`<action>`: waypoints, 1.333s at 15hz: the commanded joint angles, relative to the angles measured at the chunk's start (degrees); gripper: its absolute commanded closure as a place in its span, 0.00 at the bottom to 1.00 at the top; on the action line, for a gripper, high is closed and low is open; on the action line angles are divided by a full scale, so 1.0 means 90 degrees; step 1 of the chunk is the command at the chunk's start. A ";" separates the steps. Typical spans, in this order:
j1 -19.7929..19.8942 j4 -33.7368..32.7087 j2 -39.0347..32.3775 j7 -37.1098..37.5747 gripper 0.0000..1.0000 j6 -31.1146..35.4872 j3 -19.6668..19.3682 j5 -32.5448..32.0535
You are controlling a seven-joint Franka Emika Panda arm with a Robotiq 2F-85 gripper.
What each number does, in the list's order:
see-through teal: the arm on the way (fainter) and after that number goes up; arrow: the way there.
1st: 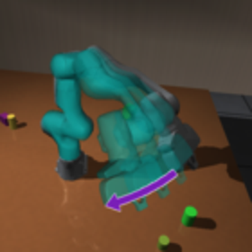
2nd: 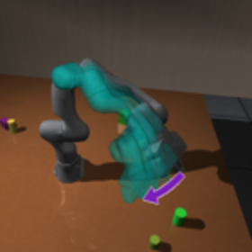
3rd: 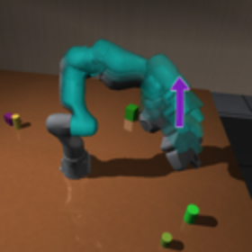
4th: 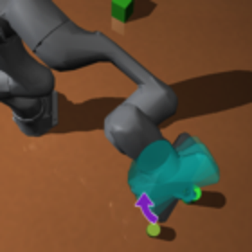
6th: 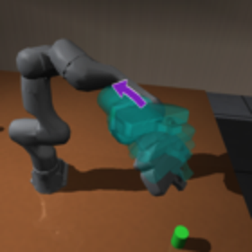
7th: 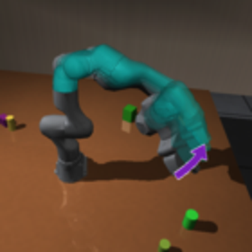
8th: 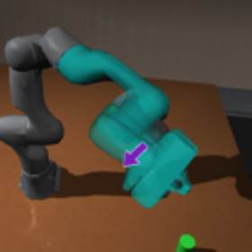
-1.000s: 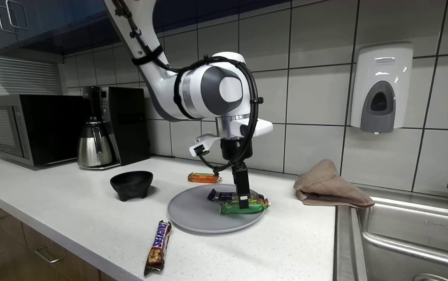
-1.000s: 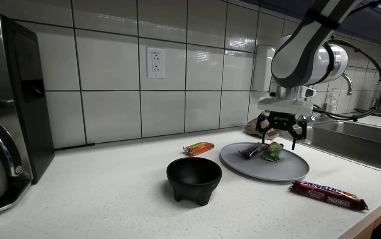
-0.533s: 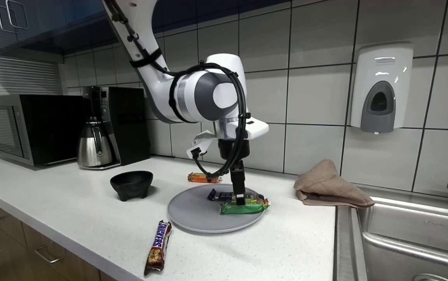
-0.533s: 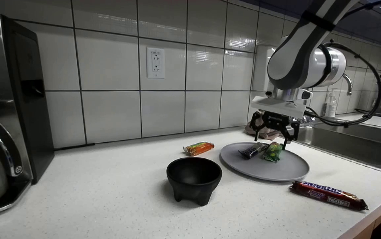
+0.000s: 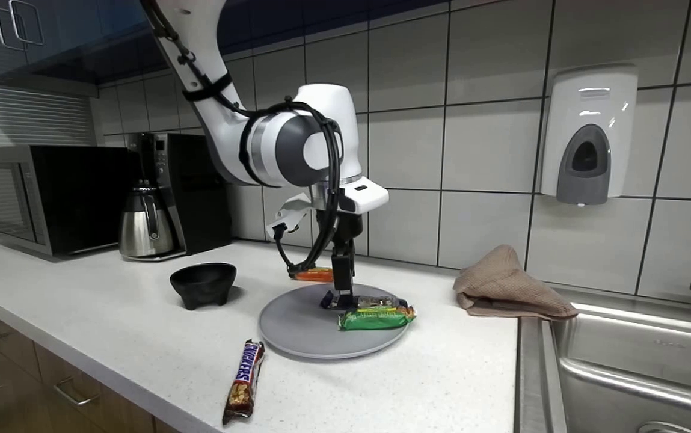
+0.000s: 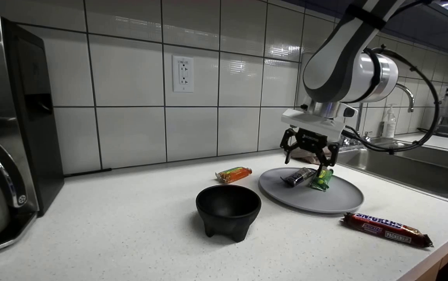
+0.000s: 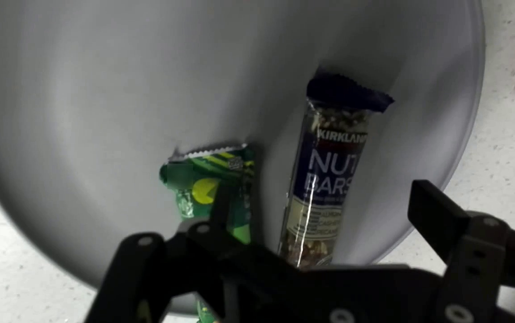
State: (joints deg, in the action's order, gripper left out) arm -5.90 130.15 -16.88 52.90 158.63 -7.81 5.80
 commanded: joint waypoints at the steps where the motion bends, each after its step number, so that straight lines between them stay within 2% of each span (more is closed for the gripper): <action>1: -0.0057 0.0054 0.0296 0.0238 0.00 -0.0099 0.0080 0.0084; 12: -0.0210 -0.0694 -0.0014 0.0510 0.00 -0.0584 0.0402 0.0092; 20: -0.0485 -0.1663 -0.0731 0.1052 0.00 -0.0845 0.0408 -0.0023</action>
State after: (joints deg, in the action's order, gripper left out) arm -9.53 120.29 -20.40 59.43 154.04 -4.14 5.80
